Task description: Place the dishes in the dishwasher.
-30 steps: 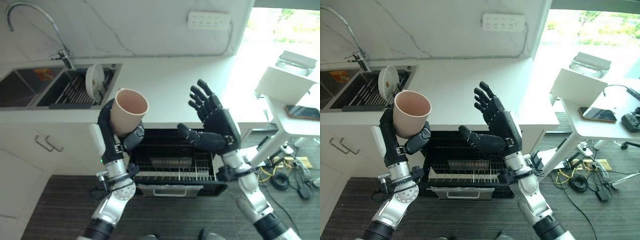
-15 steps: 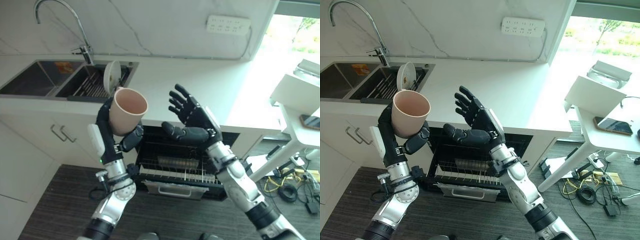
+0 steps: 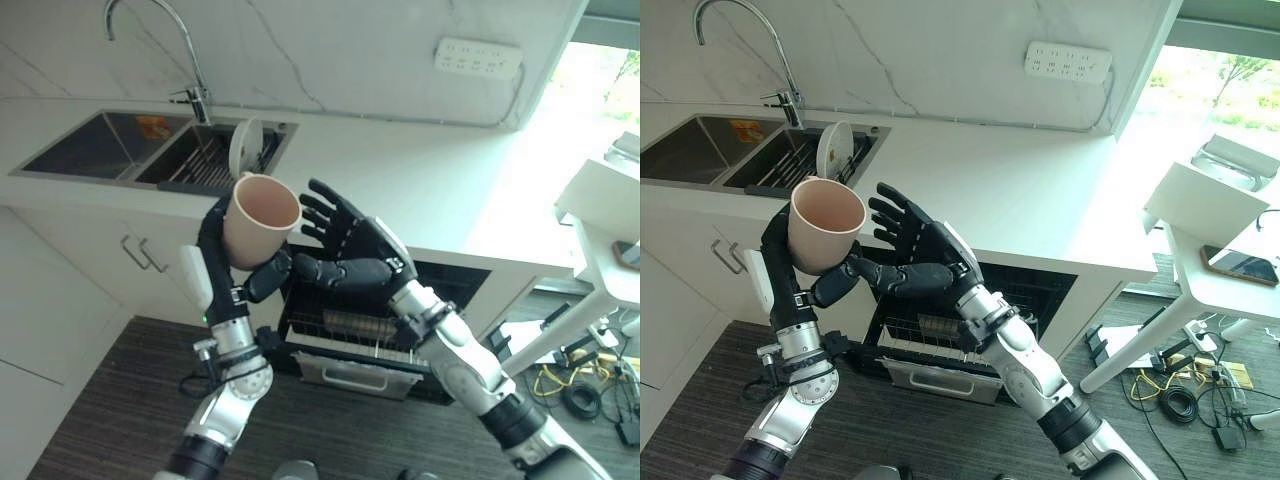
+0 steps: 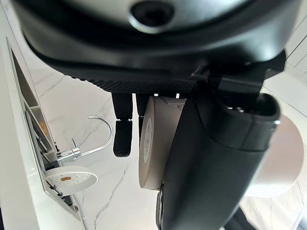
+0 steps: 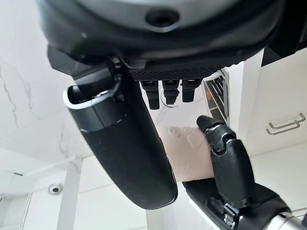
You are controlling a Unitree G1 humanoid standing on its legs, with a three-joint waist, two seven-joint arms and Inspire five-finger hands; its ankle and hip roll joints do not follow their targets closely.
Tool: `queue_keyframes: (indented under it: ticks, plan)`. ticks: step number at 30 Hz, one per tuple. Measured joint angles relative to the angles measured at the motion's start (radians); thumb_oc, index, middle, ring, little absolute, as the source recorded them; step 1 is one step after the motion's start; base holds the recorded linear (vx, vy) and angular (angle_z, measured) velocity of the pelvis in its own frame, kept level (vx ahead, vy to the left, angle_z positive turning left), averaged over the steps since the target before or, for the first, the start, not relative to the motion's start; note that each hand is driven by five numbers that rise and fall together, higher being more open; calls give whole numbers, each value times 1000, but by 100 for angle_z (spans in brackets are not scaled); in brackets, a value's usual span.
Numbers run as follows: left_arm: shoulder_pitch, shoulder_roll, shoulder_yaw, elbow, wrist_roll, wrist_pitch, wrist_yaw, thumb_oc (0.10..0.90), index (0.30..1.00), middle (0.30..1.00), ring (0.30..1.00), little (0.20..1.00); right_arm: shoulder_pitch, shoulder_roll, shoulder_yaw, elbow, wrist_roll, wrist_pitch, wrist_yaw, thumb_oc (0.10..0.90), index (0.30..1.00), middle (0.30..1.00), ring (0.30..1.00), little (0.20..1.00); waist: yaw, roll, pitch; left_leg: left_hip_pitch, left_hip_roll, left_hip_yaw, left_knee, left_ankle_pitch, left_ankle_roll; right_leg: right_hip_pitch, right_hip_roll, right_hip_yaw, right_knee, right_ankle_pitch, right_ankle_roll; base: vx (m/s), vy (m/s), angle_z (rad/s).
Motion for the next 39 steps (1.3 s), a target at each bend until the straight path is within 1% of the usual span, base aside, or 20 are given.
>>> queue_keyframes:
  ticks: [4,9,12,14,20,24,27,30,31,32,33,36,39]
  plan:
    - [-2,0,-20,0,0,-2,-3,400,300,300,300,300,-39,24,35,28,-1,13,-7,800,900,900,900,900,3,-3,-2,-2,0,-2,6,0,0,0,-2,-1,4,0,-1,-3,-2,1]
    - [-2,0,-21,0,-1,-2,-8,400,300,300,300,300,-56,28,54,45,-3,19,-31,800,900,900,900,900,12,-10,-5,-15,0,-8,13,0,0,-1,-2,-4,4,1,-2,-7,-2,2]
    - [-9,0,-38,24,0,-17,-18,400,300,300,300,300,-95,48,57,101,-4,30,-41,800,900,900,900,900,22,-11,-6,-16,0,-9,17,0,-1,-1,-3,-4,7,1,-3,0,0,0]
    - [-10,0,-60,40,0,-18,-20,400,300,300,300,300,-98,53,58,107,-4,33,-48,800,900,900,900,900,29,-11,-6,-19,-1,-12,19,0,-1,-1,-4,-6,8,1,-3,-9,1,5]
    - [-10,-1,-62,47,0,-19,-20,400,300,300,300,300,-102,54,63,109,-34,43,-67,800,900,900,900,900,32,-11,-6,-32,-2,-28,33,0,-2,-2,-5,-17,9,1,-3,-11,-2,7]
    - [-12,-1,-63,64,0,-19,-20,400,300,300,300,300,-126,61,73,152,-41,43,-75,800,900,900,900,900,33,-12,-6,-33,-2,-28,35,1,-2,-1,-6,-16,13,1,-4,0,0,0]
    - [-15,-1,-72,70,-1,-19,-19,400,300,300,300,300,-136,76,74,183,-42,43,-81,800,900,900,900,900,36,-17,-6,-35,-2,-31,35,2,-4,-1,-6,-18,17,-2,-8,0,0,0]
    - [-25,-1,-75,79,-1,-19,-19,400,300,300,300,300,-137,77,73,183,-44,43,-91,800,900,900,900,900,51,-23,-6,-40,-2,-39,35,4,-7,-1,-7,-28,17,-2,-9,2,-3,7]
    - [-25,-1,-75,79,-1,-19,-19,400,300,300,300,300,-138,79,74,183,-53,43,-95,696,745,745,745,745,54,-24,-6,-43,-2,-43,36,4,-8,-1,-7,-32,17,-3,-10,-5,5,13]
    - [-26,-1,-74,80,-1,-19,-18,400,300,300,300,300,-140,85,74,183,-64,43,-102,420,331,331,331,331,55,-26,-6,-48,-2,-49,37,5,-9,-1,-7,-39,16,-3,-11,-5,5,12]
    - [-26,-1,-73,80,-3,-19,-18,400,300,300,300,300,-143,86,77,183,-77,42,-111,400,300,300,300,300,57,-27,-6,-48,-2,-52,37,6,-11,-1,-7,-41,16,-3,-11,-6,6,10]
    - [-30,0,-70,86,-5,-19,-17,400,300,300,300,300,-151,90,91,192,-82,39,-134,400,300,300,300,300,60,-27,-6,-47,-2,-54,38,7,-11,-1,-7,-43,15,-3,-11,-1,1,2]
    - [-39,-18,-82,90,-56,-17,-15,400,300,300,300,300,-153,114,100,221,-118,8,-169,400,300,300,300,300,59,-28,-5,-49,-2,-54,38,7,-12,-1,-7,-43,17,-4,-12,0,0,0]
